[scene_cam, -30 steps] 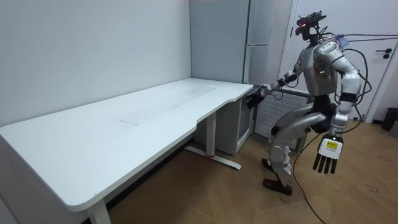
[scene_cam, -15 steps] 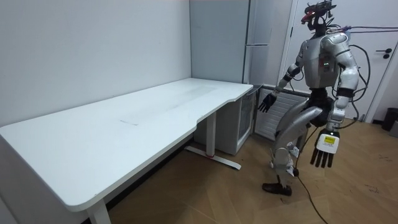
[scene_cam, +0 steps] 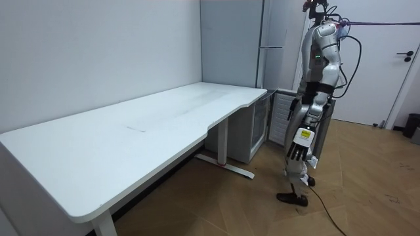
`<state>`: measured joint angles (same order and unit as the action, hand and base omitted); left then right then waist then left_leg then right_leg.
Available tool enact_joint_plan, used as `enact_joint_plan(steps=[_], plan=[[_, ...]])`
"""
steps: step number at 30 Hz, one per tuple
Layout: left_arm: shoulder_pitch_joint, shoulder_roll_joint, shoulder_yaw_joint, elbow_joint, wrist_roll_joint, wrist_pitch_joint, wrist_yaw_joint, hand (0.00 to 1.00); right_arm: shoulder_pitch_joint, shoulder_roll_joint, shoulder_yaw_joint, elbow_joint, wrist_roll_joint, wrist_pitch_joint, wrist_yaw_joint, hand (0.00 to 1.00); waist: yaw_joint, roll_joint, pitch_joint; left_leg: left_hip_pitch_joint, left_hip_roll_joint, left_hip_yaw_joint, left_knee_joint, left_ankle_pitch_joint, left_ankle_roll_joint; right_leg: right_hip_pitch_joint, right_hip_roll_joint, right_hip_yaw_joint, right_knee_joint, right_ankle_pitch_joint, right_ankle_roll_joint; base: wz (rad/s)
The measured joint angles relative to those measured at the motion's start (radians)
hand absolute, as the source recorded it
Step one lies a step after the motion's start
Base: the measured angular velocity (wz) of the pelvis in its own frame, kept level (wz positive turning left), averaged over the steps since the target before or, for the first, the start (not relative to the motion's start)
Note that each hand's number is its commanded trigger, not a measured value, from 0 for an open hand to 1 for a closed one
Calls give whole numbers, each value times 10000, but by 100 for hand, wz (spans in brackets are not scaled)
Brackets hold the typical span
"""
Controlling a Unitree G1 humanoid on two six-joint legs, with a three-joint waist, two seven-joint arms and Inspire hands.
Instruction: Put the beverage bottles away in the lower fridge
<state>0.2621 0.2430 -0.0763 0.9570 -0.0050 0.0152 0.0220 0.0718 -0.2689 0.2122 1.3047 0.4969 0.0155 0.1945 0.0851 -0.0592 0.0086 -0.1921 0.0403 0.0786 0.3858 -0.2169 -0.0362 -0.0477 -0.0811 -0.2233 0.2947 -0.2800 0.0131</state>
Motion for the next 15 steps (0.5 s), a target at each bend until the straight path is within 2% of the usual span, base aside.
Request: enact_joint_plan(steps=[3, 6, 8, 12, 15], plan=[[19, -6, 79, 7, -66, -35, 99, 0, 40, 44, -316, -123, -55, 1, -129, 0, -93, -68, -4, 559, -1, 39, -421, -1, -1, 557, 84, 39, -542, 191, 42, -8], [1, -119, 585, 48, -438, -165, 238, 0, 22, 116, -887, -365, -394, -12, -345, 0, -115, -155, 10, 1021, 2, 198, -794, -1, -2, 848, 114, 210, -767, 248, 46, -16], [-87, -256, 1048, 69, -428, -227, 425, 0, 38, 110, -1499, -720, -746, 0, -534, 0, -272, -151, 13, 1129, 4, 293, -908, 0, -1, 873, 115, 271, -756, 289, 78, -11], [-79, -268, 1232, 293, -436, -278, 644, 0, 184, 102, -2002, -1450, -1108, 4, -1133, 0, -319, -120, 22, 1573, 9, 522, -1157, 5, 9, 1050, 101, 457, -749, 347, 107, -21], [-38, -315, 1519, 451, -439, -283, 734, 0, 295, 106, -2577, -1965, -1549, 2, -1581, 0, -561, -127, 19, 1767, 18, 598, -1189, -5, 24, 1162, 111, 594, -791, 358, 117, -16]])
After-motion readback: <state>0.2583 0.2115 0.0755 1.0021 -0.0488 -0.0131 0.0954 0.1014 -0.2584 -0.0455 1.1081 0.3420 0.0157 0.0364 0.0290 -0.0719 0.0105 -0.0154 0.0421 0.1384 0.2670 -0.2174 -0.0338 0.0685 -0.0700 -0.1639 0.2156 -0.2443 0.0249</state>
